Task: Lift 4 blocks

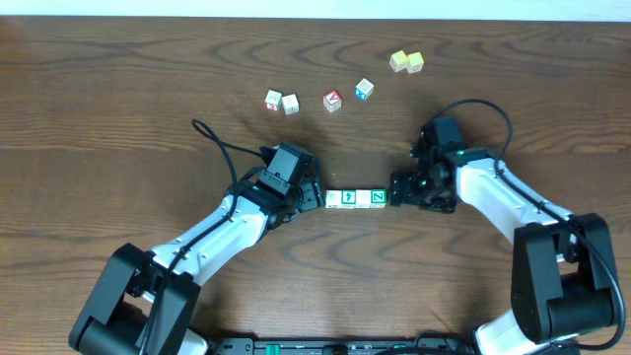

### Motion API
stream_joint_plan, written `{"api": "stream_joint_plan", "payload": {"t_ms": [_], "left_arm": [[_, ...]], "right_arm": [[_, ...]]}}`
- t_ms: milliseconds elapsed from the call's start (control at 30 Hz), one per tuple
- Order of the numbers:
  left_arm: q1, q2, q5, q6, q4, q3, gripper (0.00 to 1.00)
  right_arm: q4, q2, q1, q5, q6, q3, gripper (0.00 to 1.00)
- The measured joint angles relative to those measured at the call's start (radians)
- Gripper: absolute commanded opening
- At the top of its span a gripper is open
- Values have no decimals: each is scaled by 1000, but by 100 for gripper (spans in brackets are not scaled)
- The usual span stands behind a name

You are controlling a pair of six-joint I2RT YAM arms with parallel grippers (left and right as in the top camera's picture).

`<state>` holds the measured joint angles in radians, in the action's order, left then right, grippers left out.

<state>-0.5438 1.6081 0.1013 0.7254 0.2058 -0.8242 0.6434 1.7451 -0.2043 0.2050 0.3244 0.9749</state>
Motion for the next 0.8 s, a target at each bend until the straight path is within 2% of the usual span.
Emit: {"api": "stream_joint_plan", "payload": {"t_ms": [233, 267, 300, 333, 400, 433, 467, 533, 633, 667, 800], "left_arm": [[0, 0, -13, 0, 2, 0, 73], [0, 0, -14, 0, 2, 0, 70], [0, 0, -15, 0, 2, 0, 60], [0, 0, -16, -1, 2, 0, 45], [0, 0, -19, -2, 0, 0, 23], [0, 0, -23, -6, 0, 0, 11], [0, 0, -26, -3, 0, 0, 7], [1, 0, -26, -5, -7, 0, 7], [19, 0, 18, -27, -24, 0, 7], [28, 0, 42, -40, -29, 0, 7], [98, 0, 204, -92, -28, -1, 7]], "right_arm": [[0, 1, 46, -5, 5, 6, 98], [0, 1, 46, -5, 5, 6, 96], [0, 1, 46, -4, 6, 6, 94], [0, 1, 46, -5, 6, 6, 90], [0, 1, 46, -5, 8, 6, 77], [0, 1, 46, -5, 8, 6, 59], [0, 1, 46, -5, 10, 6, 46], [0, 1, 46, -5, 6, 6, 26], [0, 1, 46, -4, 16, 6, 4], [0, 1, 46, 2, 17, 6, 1], [-8, 1, 46, 34, 16, 6, 1]]}}
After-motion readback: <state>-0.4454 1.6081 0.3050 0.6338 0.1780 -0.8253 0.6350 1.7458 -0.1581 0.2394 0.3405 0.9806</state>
